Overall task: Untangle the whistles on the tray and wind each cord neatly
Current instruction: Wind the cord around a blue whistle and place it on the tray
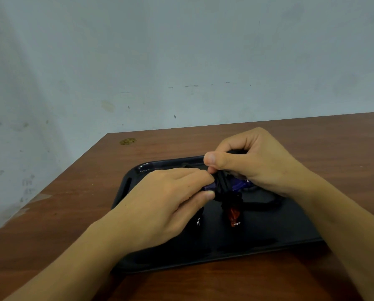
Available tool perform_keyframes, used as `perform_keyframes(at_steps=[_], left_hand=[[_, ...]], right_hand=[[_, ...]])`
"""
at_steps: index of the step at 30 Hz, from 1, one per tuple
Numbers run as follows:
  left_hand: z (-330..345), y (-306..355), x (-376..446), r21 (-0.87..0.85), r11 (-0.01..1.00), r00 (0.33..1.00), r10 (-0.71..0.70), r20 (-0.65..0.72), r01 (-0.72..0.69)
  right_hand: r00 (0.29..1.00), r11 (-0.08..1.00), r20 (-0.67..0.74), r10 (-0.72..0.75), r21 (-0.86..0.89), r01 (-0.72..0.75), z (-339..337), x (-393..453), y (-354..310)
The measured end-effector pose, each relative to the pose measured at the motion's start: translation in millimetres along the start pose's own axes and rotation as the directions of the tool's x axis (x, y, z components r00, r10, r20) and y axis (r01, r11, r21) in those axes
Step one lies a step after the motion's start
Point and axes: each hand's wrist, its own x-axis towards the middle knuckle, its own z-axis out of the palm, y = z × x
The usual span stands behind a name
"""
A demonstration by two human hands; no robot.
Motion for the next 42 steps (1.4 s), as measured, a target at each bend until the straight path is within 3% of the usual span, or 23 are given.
perform_keyframes(at_steps=[5, 10, 13, 17, 21, 28, 34, 42], left_hand=[[1, 1, -1, -0.061, 0.998, 0.997, -0.015, -0.081, 0.010], [3, 5, 0, -0.181, 0.984, 0.991, -0.035, -0.132, 0.011], [7, 4, -2, -0.298, 0.953, 0.983, -0.107, -0.152, 0.057], [10, 4, -1, -0.571, 0.807, 0.947, -0.283, -0.153, 0.149], [10, 6, 2, -0.765, 0.634, 0.907, -0.379, -0.184, 0.110], [8, 4, 5, -0.876, 0.467, 0.843, -0.515, -0.154, 0.125], [9, 4, 8, -0.809, 0.522, 0.774, -0.617, -0.140, 0.269], [8, 0, 8, -0.711, 0.626, 0.739, -0.635, -0.225, 0.321]], right_hand=[[0.998, 0.986, -0.002, 0.055, 0.156, -0.054, 1, 2, 4], [0.996, 0.975, -0.012, 0.087, 0.205, -0.082, 3, 3, 18], [0.995, 0.959, -0.004, 0.099, 0.269, -0.094, 7, 4, 19], [0.989, 0.936, -0.051, 0.139, 0.333, -0.115, 13, 6, 20], [0.988, 0.890, -0.085, 0.127, 0.449, -0.075, 17, 6, 18], [0.995, 0.942, -0.048, 0.085, 0.330, -0.065, 19, 5, 19], [0.992, 0.999, -0.126, 0.009, 0.043, -0.003, 23, 1, 17], [0.978, 0.999, -0.204, -0.043, 0.016, 0.047, 23, 2, 17]])
